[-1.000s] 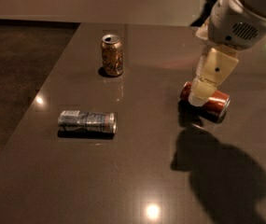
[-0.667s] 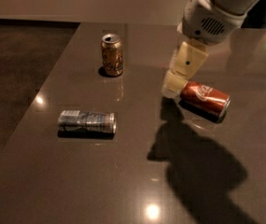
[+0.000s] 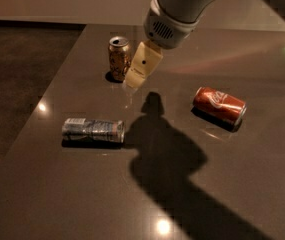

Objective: Move orange can near coke can

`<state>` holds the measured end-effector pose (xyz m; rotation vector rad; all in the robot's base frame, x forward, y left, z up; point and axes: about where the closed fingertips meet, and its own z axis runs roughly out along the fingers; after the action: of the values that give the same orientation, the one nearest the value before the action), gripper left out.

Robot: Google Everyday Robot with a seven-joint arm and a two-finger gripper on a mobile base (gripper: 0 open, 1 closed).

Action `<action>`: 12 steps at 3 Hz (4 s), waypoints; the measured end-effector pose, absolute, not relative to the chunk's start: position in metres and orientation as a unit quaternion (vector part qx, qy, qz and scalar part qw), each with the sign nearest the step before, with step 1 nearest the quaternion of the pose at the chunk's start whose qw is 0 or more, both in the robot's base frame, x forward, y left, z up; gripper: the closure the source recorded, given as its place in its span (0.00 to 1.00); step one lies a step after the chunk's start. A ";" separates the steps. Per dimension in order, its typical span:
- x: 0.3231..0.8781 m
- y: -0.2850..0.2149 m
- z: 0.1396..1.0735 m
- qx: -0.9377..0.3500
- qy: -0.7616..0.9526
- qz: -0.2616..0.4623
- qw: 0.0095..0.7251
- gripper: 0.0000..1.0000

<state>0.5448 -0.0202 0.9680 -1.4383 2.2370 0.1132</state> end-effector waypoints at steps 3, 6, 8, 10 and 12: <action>0.630 0.027 0.924 -0.425 0.868 0.025 0.256 0.00; 0.700 0.055 0.920 -0.400 0.868 0.061 0.288 0.00; 0.704 0.055 0.920 -0.428 0.856 0.078 0.278 0.46; 0.689 0.012 0.945 -0.453 0.850 0.094 0.253 0.99; 0.687 -0.061 0.944 -0.414 0.872 0.097 0.242 1.00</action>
Offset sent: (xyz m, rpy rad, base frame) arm 0.0887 0.0492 -0.0512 0.0098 -0.0182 -0.2730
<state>0.6866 -0.0612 0.9435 -1.1320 2.3839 0.2663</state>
